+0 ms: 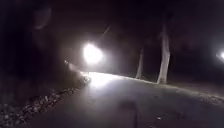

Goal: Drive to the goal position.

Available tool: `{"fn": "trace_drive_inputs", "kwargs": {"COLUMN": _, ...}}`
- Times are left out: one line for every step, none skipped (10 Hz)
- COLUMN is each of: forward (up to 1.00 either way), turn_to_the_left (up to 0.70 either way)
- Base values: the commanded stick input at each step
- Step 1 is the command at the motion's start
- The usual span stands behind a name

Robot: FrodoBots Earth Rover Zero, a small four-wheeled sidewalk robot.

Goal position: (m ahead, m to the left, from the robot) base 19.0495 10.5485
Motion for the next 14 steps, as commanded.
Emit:
{"fn": "trace_drive_inputs", "kwargs": {"forward": 0.7, "turn_to_the_left": 0.03}}
{"fn": "trace_drive_inputs", "kwargs": {"forward": 0.7, "turn_to_the_left": 0.02}}
{"fn": "trace_drive_inputs", "kwargs": {"forward": 0.7, "turn_to_the_left": 0.03}}
{"fn": "trace_drive_inputs", "kwargs": {"forward": 0.7, "turn_to_the_left": 0.02}}
{"fn": "trace_drive_inputs", "kwargs": {"forward": 0.7, "turn_to_the_left": 0.02}}
{"fn": "trace_drive_inputs", "kwargs": {"forward": 0.7, "turn_to_the_left": 0.03}}
{"fn": "trace_drive_inputs", "kwargs": {"forward": 0.7, "turn_to_the_left": 0.03}}
{"fn": "trace_drive_inputs", "kwargs": {"forward": 0.7, "turn_to_the_left": 0.03}}
{"fn": "trace_drive_inputs", "kwargs": {"forward": 0.7, "turn_to_the_left": 0.02}}
{"fn": "trace_drive_inputs", "kwargs": {"forward": 0.82, "turn_to_the_left": 0.03}}
{"fn": "trace_drive_inputs", "kwargs": {"forward": 0.85, "turn_to_the_left": 0.03}}
{"fn": "trace_drive_inputs", "kwargs": {"forward": 0.92, "turn_to_the_left": 0.03}}
{"fn": "trace_drive_inputs", "kwargs": {"forward": 1.0, "turn_to_the_left": 0.03}}
{"fn": "trace_drive_inputs", "kwargs": {"forward": 1.0, "turn_to_the_left": 0.03}}
